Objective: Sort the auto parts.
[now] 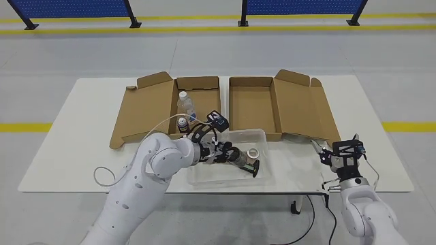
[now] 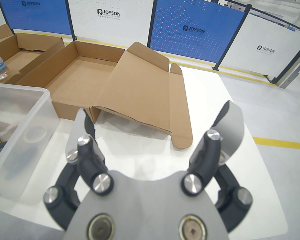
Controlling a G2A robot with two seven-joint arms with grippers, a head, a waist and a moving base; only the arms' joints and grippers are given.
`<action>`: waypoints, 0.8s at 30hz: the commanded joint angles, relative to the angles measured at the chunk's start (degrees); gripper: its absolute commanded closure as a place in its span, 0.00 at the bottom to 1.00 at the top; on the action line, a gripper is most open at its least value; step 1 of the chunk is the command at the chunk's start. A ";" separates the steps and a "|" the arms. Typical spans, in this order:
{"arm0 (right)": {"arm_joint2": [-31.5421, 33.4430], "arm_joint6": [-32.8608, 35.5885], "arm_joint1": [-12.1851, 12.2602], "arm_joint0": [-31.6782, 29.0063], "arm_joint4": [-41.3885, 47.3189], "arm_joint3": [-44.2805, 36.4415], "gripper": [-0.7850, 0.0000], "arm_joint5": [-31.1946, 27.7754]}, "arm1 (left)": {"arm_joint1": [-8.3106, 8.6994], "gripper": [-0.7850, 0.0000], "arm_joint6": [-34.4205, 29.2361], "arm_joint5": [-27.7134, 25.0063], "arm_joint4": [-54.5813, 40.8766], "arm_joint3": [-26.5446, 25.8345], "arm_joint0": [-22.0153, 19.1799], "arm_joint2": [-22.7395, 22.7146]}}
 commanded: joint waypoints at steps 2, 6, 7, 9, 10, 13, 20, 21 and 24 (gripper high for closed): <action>0.00 0.00 0.00 0.00 0.00 0.00 0.00 0.00 | 0.11 1.00 0.08 0.07 -0.40 0.14 -0.27 0.15; 0.00 0.00 0.00 0.00 0.00 0.00 0.00 0.00 | 0.25 1.00 0.22 0.16 -0.64 0.27 -0.52 0.44; 0.00 0.00 0.00 0.00 0.00 0.00 0.00 0.00 | 0.31 1.00 0.23 0.41 -0.25 0.27 -0.64 0.46; 0.00 0.00 0.00 0.00 0.00 0.00 0.00 0.00 | 0.38 1.00 0.56 0.61 -0.26 0.27 -0.73 0.50; 0.00 0.00 0.00 0.00 0.00 0.00 0.00 0.00 | 0.43 1.00 0.61 0.93 0.24 0.36 -0.77 0.54; 0.00 0.00 0.00 0.00 0.00 0.00 0.00 0.00 | 0.55 1.00 2.02 1.63 2.57 0.52 -1.11 0.66; 0.00 0.00 0.00 0.00 0.00 0.00 0.00 0.00 | 0.53 1.00 9.34 5.83 12.53 1.44 -2.23 1.70; 0.00 0.00 0.00 0.00 0.00 0.00 0.00 0.00 | 0.50 1.00 10.31 6.30 14.19 1.78 -2.47 2.05; 0.00 0.00 0.00 0.00 0.00 0.00 0.00 0.00 | 0.35 1.00 12.93 8.67 19.18 3.24 -3.25 3.04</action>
